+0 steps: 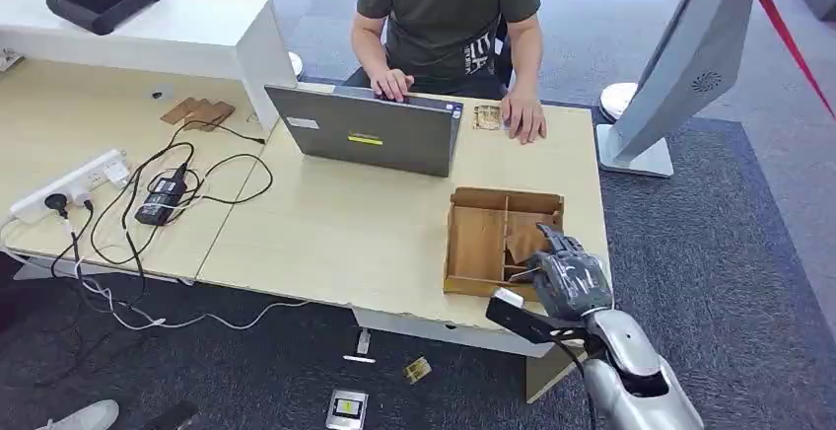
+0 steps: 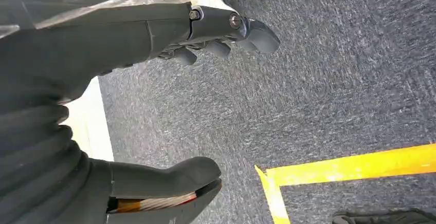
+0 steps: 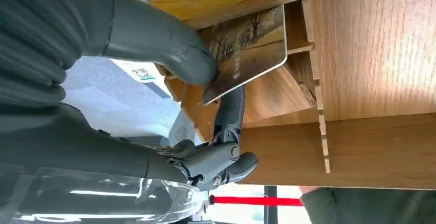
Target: Pass the card to the sensor for recognition and then transmit it.
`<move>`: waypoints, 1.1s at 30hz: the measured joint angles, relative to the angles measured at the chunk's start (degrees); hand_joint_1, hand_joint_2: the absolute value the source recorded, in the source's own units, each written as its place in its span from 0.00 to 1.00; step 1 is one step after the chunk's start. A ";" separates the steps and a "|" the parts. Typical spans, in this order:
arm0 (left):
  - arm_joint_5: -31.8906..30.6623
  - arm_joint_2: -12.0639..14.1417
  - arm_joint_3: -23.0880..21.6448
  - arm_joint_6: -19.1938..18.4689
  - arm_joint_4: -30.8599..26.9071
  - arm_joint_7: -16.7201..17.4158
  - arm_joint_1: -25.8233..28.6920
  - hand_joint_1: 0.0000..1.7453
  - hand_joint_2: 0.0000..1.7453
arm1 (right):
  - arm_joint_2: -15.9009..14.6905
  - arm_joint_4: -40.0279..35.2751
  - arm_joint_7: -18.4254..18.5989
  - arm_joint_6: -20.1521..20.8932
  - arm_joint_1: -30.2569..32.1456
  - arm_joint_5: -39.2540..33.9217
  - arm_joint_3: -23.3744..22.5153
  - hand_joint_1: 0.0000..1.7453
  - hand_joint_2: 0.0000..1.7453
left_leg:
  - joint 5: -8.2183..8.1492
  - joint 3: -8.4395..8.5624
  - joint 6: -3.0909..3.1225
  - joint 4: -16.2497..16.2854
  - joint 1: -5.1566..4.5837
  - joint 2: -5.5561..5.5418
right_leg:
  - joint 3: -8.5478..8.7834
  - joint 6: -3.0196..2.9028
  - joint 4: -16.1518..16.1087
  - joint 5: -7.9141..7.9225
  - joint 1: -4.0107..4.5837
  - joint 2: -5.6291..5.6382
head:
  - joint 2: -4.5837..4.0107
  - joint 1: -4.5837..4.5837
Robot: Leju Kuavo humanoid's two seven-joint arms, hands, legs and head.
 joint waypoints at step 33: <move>-7.71 -2.05 -0.05 -2.86 -0.33 3.36 -4.90 0.00 1.00 | 6.37 15.29 -13.53 -6.56 -35.21 -16.22 -6.10 1.00 1.00 | 0.14 -0.10 -0.03 0.02 -0.01 0.00 | -0.09 0.00 0.11 0.10 -0.01 0.01 | 0.00 0.00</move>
